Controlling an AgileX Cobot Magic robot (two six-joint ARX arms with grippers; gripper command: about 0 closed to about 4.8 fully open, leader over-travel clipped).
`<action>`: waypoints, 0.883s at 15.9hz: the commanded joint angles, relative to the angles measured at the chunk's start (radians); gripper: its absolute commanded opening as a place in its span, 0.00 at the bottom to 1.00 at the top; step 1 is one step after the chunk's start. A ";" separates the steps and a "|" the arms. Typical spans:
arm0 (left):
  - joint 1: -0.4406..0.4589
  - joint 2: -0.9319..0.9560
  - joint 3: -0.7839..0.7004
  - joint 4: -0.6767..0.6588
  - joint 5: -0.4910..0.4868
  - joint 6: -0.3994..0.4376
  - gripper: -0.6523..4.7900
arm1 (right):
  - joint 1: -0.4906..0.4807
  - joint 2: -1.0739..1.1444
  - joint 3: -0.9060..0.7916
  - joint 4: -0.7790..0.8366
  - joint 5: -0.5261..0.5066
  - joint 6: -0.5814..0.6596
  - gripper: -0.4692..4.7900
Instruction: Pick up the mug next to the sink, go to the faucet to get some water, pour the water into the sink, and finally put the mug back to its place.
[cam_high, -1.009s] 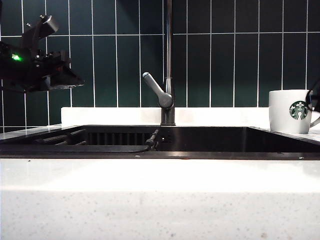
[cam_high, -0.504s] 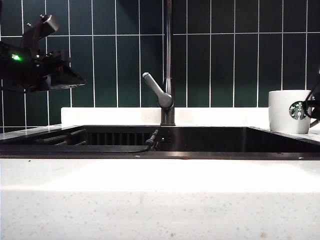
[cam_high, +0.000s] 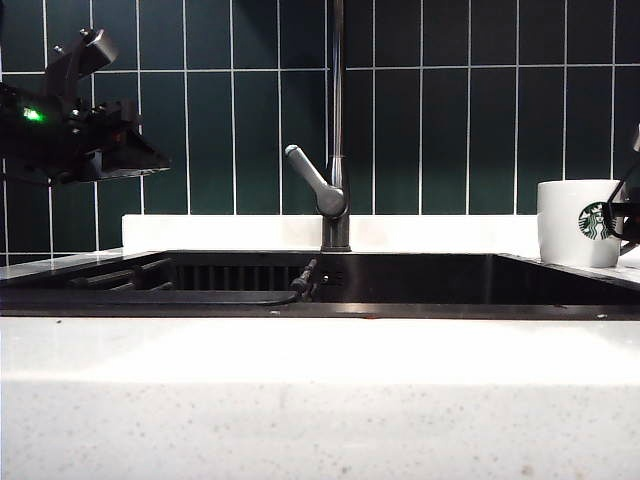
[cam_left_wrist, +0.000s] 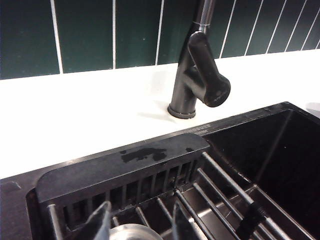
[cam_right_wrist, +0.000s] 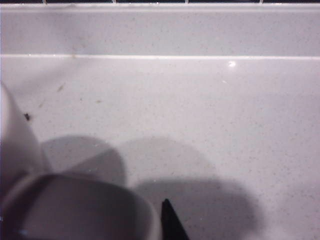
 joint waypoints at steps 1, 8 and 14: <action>-0.001 -0.002 0.006 0.010 0.007 0.001 0.40 | -0.001 -0.006 0.002 0.048 0.004 0.000 0.23; -0.001 -0.002 0.008 0.009 0.008 -0.001 0.34 | -0.003 -0.049 0.002 0.047 0.007 0.000 0.12; -0.001 -0.002 0.008 0.008 0.008 -0.003 0.34 | -0.006 -0.048 0.002 -0.013 0.008 -0.012 0.13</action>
